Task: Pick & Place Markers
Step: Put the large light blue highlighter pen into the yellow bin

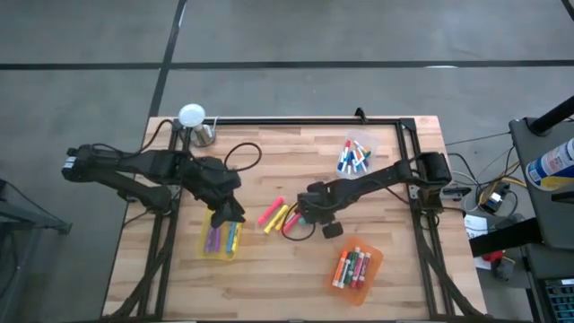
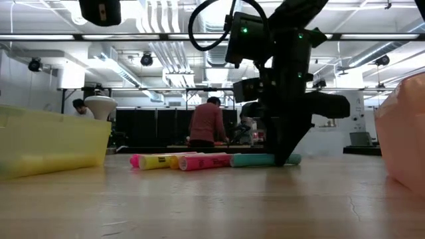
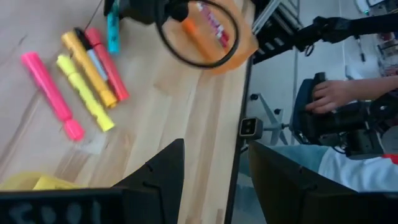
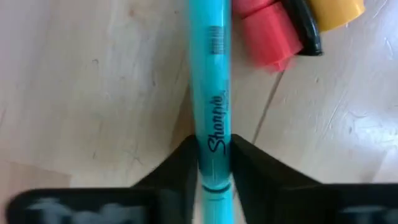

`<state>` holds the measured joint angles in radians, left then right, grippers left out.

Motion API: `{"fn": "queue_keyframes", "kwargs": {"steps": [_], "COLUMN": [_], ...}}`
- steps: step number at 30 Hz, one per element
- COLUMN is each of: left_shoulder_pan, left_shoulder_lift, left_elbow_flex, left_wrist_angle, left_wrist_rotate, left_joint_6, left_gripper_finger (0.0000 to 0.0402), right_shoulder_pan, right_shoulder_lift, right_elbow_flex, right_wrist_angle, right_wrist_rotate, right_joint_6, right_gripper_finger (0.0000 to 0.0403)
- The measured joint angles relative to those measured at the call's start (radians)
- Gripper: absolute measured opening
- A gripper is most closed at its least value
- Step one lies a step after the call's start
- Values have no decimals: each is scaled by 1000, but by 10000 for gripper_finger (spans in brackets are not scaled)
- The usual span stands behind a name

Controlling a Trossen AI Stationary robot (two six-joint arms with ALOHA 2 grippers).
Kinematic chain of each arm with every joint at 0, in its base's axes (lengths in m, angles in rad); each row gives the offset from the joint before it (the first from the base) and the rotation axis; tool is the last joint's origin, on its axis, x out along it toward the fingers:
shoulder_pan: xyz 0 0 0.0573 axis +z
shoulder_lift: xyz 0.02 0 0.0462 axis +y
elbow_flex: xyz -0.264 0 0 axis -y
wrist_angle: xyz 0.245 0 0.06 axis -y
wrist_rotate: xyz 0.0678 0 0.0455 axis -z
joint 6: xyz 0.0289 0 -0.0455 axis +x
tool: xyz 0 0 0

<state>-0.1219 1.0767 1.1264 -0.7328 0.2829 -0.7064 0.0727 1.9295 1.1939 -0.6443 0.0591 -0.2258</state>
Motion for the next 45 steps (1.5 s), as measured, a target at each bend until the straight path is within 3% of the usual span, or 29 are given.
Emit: {"fn": "queue_keyframes", "kwargs": {"steps": [2,7,13,20,31,45], "left_shoulder_pan": [0,3,8,14,15,15], "left_shoulder_lift": [0,0,0,0,0,0], "left_elbow_flex": [7,5,5,6,4,-2], "left_wrist_angle": [1,0,0,16,58,132], "left_wrist_rotate": [0,-4,-88,-240,-275,-277], "left_joint_6": [1,16,37,53,56,44], "left_gripper_finger": [169,169,169,170,170,170], "right_shoulder_pan": [0,-3,2,23,21,7], "right_shoulder_lift": [4,9,8,7,5,4], "right_elbow_flex": [16,58,168,337,601,771], "right_wrist_angle": [-11,-61,-209,-240,-216,-202], "right_wrist_rotate": [-1,0,-24,-135,-114,-44], "right_joint_6": [11,146,285,296,277,271], "right_gripper_finger": [48,46,46,46,46,46]}}
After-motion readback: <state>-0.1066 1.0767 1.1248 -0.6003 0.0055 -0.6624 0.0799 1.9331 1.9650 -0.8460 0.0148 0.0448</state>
